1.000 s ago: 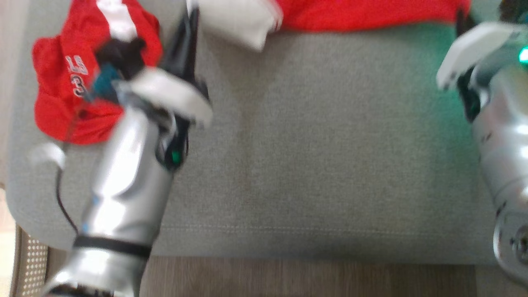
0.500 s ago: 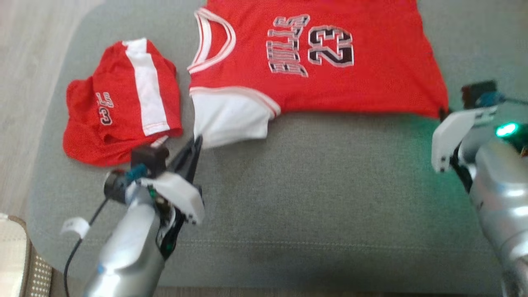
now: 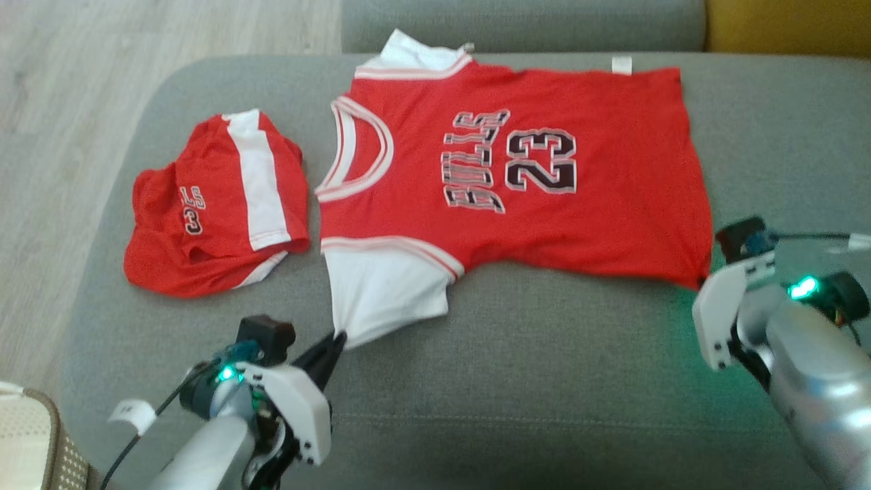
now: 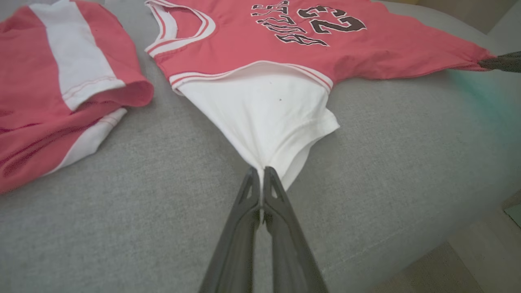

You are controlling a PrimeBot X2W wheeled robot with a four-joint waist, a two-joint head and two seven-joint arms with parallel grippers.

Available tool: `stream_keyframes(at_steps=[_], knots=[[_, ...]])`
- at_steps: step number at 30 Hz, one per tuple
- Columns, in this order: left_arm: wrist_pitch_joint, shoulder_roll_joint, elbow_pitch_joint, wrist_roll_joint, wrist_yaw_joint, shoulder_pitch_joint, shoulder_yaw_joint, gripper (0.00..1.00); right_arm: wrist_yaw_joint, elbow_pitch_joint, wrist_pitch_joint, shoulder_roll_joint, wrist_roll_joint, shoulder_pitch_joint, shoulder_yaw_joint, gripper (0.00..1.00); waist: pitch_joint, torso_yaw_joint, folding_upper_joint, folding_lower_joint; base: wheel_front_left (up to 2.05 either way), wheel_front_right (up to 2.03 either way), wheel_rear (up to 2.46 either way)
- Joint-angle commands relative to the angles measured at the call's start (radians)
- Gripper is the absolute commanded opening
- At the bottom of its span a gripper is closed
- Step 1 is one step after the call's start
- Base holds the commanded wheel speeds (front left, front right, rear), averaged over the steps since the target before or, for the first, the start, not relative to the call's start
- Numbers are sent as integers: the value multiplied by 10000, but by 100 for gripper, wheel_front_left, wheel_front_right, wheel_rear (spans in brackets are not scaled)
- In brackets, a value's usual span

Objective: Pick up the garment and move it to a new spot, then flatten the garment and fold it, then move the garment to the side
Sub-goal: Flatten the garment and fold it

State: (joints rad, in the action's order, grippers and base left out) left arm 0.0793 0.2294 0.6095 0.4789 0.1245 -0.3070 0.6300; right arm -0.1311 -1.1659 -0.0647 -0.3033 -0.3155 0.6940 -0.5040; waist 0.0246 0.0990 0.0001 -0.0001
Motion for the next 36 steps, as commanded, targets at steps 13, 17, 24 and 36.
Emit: stream_keyframes(at_steps=[13,17,24,36], knots=[[-1999,2596,-3646,3242,60,932,675,0,4,4275,-3033,-3152,-4664,-1407,-3534,0,-577,-95,-1,1,0,0,0],[-2842,3417,-4665,4228,60,1231,1008,0,4,5092,-3772,-3951,-5605,-1516,-4161,0,-630,-117,-1,1,0,0,0],[-3749,4361,-5844,5456,61,1575,1383,0,4,6194,-5014,-5051,-6994,-1771,-5091,0,-707,-160,-1,1,0,0,0],[-3258,4628,-6514,5916,37,1154,991,0,4,7068,-4551,-5450,-7702,-1167,-4934,0,-451,-369,-1,1,0,0,0]])
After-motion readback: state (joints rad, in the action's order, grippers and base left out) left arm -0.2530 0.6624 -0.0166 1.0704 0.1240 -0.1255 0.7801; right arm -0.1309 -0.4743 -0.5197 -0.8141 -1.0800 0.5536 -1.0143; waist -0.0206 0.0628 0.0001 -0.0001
